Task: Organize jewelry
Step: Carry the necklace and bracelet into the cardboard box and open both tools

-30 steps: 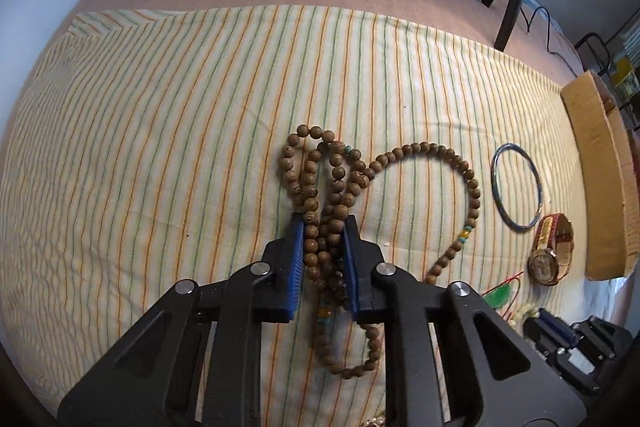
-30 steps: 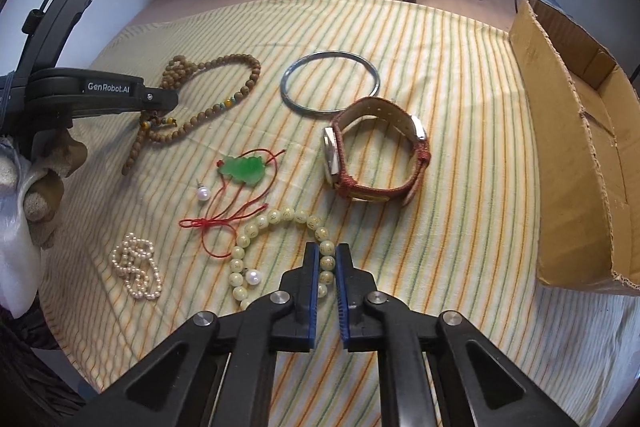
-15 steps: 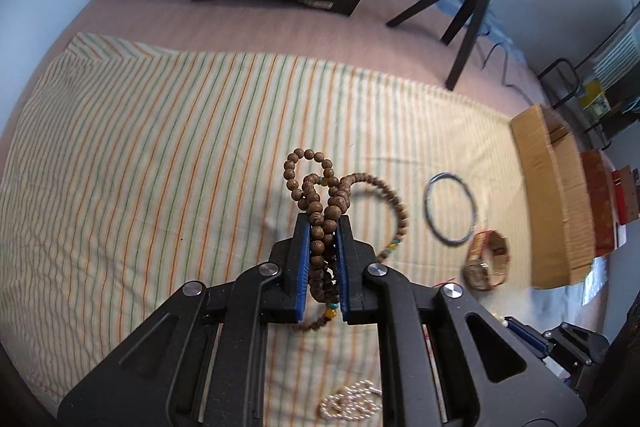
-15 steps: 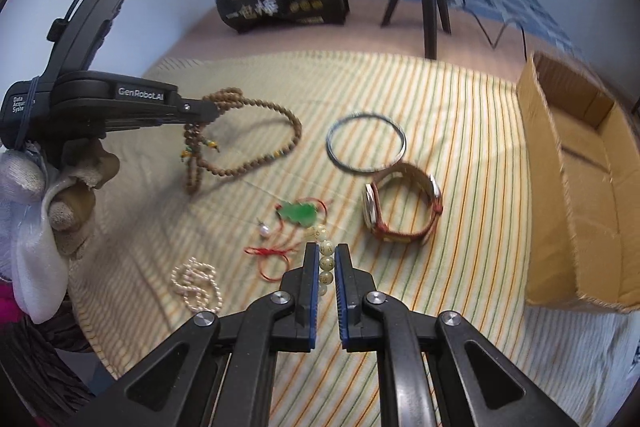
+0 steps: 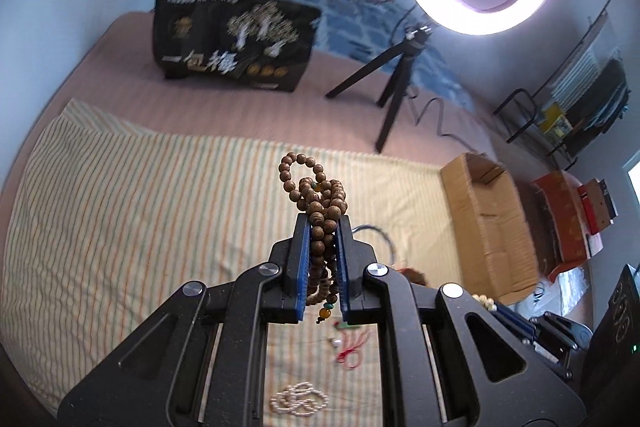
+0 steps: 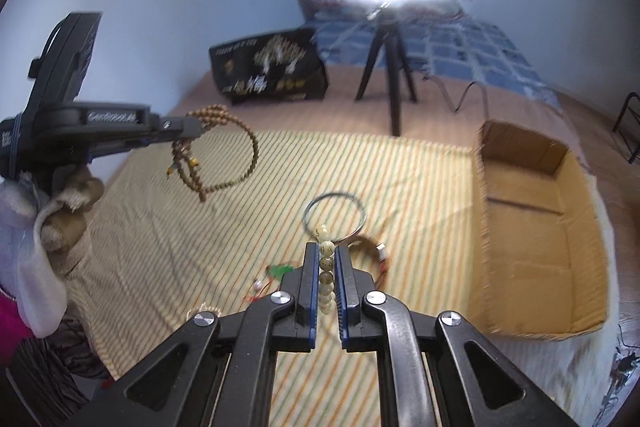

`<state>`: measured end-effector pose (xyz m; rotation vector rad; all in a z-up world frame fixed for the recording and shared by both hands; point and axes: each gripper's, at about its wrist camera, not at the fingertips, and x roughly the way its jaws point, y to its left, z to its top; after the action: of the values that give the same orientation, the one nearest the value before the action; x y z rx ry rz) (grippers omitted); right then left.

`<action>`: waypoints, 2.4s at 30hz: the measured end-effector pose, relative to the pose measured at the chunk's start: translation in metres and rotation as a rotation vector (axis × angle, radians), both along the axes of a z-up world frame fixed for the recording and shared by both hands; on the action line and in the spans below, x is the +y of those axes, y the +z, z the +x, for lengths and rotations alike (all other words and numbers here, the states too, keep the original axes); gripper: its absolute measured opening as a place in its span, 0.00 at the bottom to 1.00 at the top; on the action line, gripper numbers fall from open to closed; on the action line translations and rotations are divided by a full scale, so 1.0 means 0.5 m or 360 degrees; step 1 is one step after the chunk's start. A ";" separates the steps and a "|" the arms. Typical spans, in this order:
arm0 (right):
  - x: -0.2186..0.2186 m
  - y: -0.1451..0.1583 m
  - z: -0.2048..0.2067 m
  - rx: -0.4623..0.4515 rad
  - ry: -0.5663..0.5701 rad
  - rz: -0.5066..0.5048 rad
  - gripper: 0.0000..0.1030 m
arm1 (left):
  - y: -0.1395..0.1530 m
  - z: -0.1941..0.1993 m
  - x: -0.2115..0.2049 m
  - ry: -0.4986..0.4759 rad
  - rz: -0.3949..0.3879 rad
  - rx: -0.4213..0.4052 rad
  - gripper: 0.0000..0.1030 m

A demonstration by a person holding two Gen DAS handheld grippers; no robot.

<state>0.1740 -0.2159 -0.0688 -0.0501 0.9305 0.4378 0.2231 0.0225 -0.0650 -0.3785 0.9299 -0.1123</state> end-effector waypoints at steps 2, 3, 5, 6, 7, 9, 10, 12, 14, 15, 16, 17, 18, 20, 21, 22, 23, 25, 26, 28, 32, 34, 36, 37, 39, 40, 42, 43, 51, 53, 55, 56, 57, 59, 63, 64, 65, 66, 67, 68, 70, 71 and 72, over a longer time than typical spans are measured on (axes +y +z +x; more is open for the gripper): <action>-0.022 0.016 0.005 -0.0032 -0.0042 0.0005 0.05 | 0.019 -0.003 -0.018 -0.0029 -0.0007 -0.0039 0.10; -0.035 0.024 0.009 -0.0052 -0.0070 0.0001 0.05 | 0.028 -0.002 -0.030 -0.0046 -0.0003 -0.0062 0.10; -0.059 0.036 0.015 -0.0079 -0.0120 0.0005 0.05 | 0.039 -0.002 -0.053 -0.0085 -0.0006 -0.0091 0.10; -0.075 0.043 0.019 -0.0091 -0.0150 0.0008 0.05 | 0.044 0.000 -0.067 -0.0110 -0.0008 -0.0101 0.10; -0.092 0.049 0.023 -0.0105 -0.0181 0.0005 0.05 | 0.048 0.001 -0.082 -0.0135 -0.0009 -0.0111 0.10; -0.120 0.057 0.030 -0.0125 -0.0234 0.0002 0.05 | 0.055 0.002 -0.111 -0.0180 -0.0004 -0.0136 0.10; -0.135 0.060 0.033 -0.0132 -0.0262 0.0004 0.05 | 0.058 0.001 -0.127 -0.0201 -0.0001 -0.0149 0.10; -0.173 0.065 0.040 -0.0144 -0.0327 0.0009 0.05 | 0.060 0.005 -0.154 -0.0239 -0.0006 -0.0161 0.10; -0.200 0.067 0.045 -0.0154 -0.0376 -0.0003 0.05 | 0.063 0.008 -0.180 -0.0270 -0.0020 -0.0167 0.10; -0.216 0.067 0.048 -0.0160 -0.0404 -0.0014 0.05 | 0.064 0.014 -0.195 -0.0287 -0.0023 -0.0169 0.10; -0.232 0.067 0.051 -0.0163 -0.0430 -0.0023 0.05 | 0.065 0.019 -0.207 -0.0302 -0.0025 -0.0172 0.10; -0.244 0.066 0.053 -0.0165 -0.0451 -0.0029 0.05 | 0.067 0.024 -0.220 -0.0315 -0.0026 -0.0178 0.10; -0.257 0.065 0.057 -0.0165 -0.0477 -0.0031 0.05 | 0.069 0.029 -0.234 -0.0328 -0.0027 -0.0183 0.10; -0.283 0.064 0.060 -0.0165 -0.0520 -0.0036 0.05 | 0.070 0.041 -0.257 -0.0352 -0.0035 -0.0188 0.10; -0.296 0.062 0.063 -0.0164 -0.0539 -0.0044 0.05 | 0.071 0.047 -0.270 -0.0365 -0.0041 -0.0189 0.10; -0.306 0.060 0.066 -0.0165 -0.0556 -0.0054 0.05 | 0.072 0.055 -0.283 -0.0376 -0.0045 -0.0191 0.10; -0.314 0.057 0.065 -0.0164 -0.0566 -0.0060 0.05 | 0.073 0.064 -0.299 -0.0391 -0.0049 -0.0194 0.10; -0.332 0.049 0.067 -0.0157 -0.0590 -0.0077 0.05 | 0.075 0.076 -0.327 -0.0419 -0.0050 -0.0202 0.10; -0.335 0.046 0.069 -0.0154 -0.0596 -0.0085 0.05 | 0.076 0.082 -0.343 -0.0434 -0.0048 -0.0212 0.10; -0.346 0.040 0.074 -0.0152 -0.0611 -0.0108 0.05 | 0.076 0.094 -0.371 -0.0460 -0.0052 -0.0221 0.10; -0.364 0.033 0.082 -0.0149 -0.0633 -0.0122 0.05 | 0.067 0.120 -0.427 -0.0510 -0.0072 -0.0218 0.10; -0.372 0.026 0.087 -0.0141 -0.0642 -0.0123 0.05 | 0.059 0.136 -0.450 -0.0526 -0.0078 -0.0209 0.10; -0.380 0.017 0.091 -0.0126 -0.0650 -0.0129 0.05 | 0.050 0.148 -0.468 -0.0540 -0.0083 -0.0204 0.10; -0.384 0.012 0.094 -0.0118 -0.0655 -0.0132 0.05 | 0.043 0.156 -0.478 -0.0546 -0.0085 -0.0198 0.10; -0.389 0.002 0.100 -0.0099 -0.0661 -0.0137 0.05 | 0.028 0.168 -0.494 -0.0557 -0.0095 -0.0179 0.10; -0.391 -0.002 0.100 -0.0092 -0.0661 -0.0138 0.05 | 0.020 0.174 -0.500 -0.0562 -0.0104 -0.0166 0.10; -0.395 -0.012 0.103 -0.0075 -0.0665 -0.0143 0.05 | 0.002 0.183 -0.514 -0.0564 -0.0099 -0.0142 0.10; -0.397 -0.017 0.104 -0.0068 -0.0664 -0.0144 0.05 | -0.007 0.187 -0.519 -0.0562 -0.0089 -0.0132 0.10; -0.412 -0.055 0.122 -0.0006 -0.0675 -0.0183 0.05 | -0.073 0.205 -0.553 -0.0572 -0.0015 -0.0027 0.10; -0.418 -0.060 0.121 0.0010 -0.0683 -0.0166 0.06 | -0.078 0.206 -0.557 -0.0593 -0.0012 -0.0012 0.10; -0.422 -0.057 0.117 0.0003 -0.0690 -0.0141 0.17 | -0.076 0.204 -0.556 -0.0605 -0.0029 -0.0018 0.10; -0.422 -0.056 0.115 -0.0003 -0.0693 -0.0140 0.26 | -0.075 0.203 -0.556 -0.0606 -0.0028 -0.0025 0.10; -0.421 -0.054 0.114 -0.0012 -0.0692 -0.0140 0.29 | -0.070 0.200 -0.558 -0.0610 -0.0025 -0.0035 0.10; -0.417 -0.052 0.114 -0.0019 -0.0697 -0.0148 0.39 | -0.064 0.197 -0.559 -0.0620 -0.0008 -0.0048 0.24; -0.414 -0.049 0.110 -0.0046 -0.0714 -0.0157 0.64 | -0.050 0.190 -0.551 -0.0614 -0.0008 -0.0083 0.33; -0.414 -0.048 0.110 -0.0047 -0.0713 -0.0160 0.64 | -0.047 0.188 -0.548 -0.0613 -0.0005 -0.0088 0.33; -0.414 -0.047 0.109 -0.0048 -0.0714 -0.0162 0.64 | -0.044 0.187 -0.547 -0.0614 -0.0003 -0.0091 0.33; -0.415 -0.045 0.108 -0.0052 -0.0718 -0.0161 0.64 | -0.042 0.185 -0.545 -0.0615 -0.0003 -0.0094 0.33; -0.415 -0.044 0.107 -0.0053 -0.0720 -0.0157 0.64 | -0.040 0.183 -0.542 -0.0614 -0.0002 -0.0097 0.33; -0.416 -0.042 0.106 -0.0054 -0.0721 -0.0152 0.65 | -0.037 0.181 -0.538 -0.0611 0.0002 -0.0102 0.33; -0.415 -0.039 0.104 -0.0057 -0.0721 -0.0149 0.65 | -0.031 0.177 -0.531 -0.0603 0.0007 -0.0110 0.33; -0.413 -0.037 0.101 -0.0059 -0.0721 -0.0152 0.66 | -0.027 0.175 -0.528 -0.0602 0.0009 -0.0112 0.33; -0.412 -0.035 0.100 -0.0061 -0.0721 -0.0154 0.66 | -0.024 0.173 -0.524 -0.0603 0.0011 -0.0116 0.33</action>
<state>0.2240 -0.4218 -0.0864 0.0640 0.8936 -0.0279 0.3095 -0.2396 -0.0771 -0.1864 0.9210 -0.4663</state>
